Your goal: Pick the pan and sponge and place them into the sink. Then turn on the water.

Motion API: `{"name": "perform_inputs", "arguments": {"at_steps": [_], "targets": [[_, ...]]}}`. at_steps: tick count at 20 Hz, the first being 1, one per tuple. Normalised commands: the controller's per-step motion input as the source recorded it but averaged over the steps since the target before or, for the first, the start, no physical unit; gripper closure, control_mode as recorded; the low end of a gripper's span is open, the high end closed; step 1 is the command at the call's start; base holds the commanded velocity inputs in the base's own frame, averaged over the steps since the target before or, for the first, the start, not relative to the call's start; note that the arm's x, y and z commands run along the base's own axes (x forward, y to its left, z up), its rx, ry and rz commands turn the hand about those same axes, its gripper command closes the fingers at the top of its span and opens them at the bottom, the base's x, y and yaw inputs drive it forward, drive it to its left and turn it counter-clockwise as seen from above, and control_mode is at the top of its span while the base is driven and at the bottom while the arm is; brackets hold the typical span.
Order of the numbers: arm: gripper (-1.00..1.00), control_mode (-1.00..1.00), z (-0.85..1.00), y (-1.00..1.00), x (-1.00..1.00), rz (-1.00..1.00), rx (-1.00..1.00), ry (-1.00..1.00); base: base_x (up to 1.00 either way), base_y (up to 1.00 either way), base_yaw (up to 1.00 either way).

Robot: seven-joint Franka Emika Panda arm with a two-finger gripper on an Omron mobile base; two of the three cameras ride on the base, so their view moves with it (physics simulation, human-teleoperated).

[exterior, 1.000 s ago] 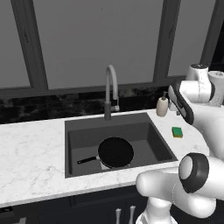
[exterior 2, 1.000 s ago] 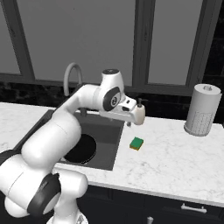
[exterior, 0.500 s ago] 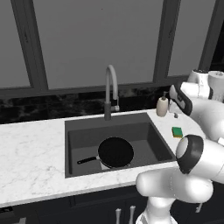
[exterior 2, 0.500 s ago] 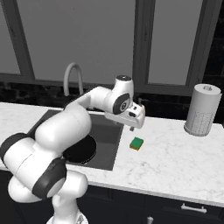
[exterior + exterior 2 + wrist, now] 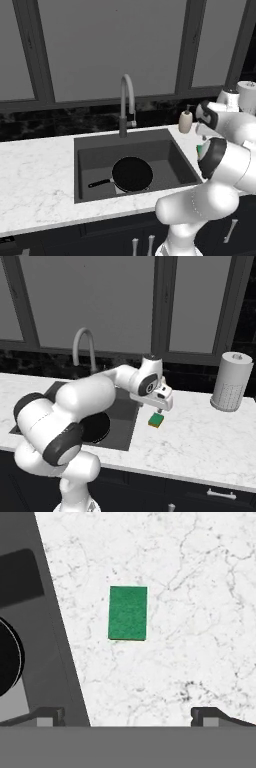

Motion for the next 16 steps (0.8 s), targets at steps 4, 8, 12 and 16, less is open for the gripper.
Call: {"name": "perform_inputs", "arguments": {"at_steps": [4,8,12,16], "targets": [[-1.0,-1.0,-0.36,-0.03,0.27,0.0,0.0,0.0,0.0,0.0,0.0],[-1.0,-1.0,-0.35,0.0,0.34,0.0,0.0,0.01,0.0,0.0,0.0],[-1.0,-1.0,-0.39,0.0,0.29,0.0,0.0,0.0,0.0,0.0,0.0],[-1.0,-1.0,-0.36,-0.04,0.16,0.0,0.0,0.01,0.0,0.0,0.0]]}}
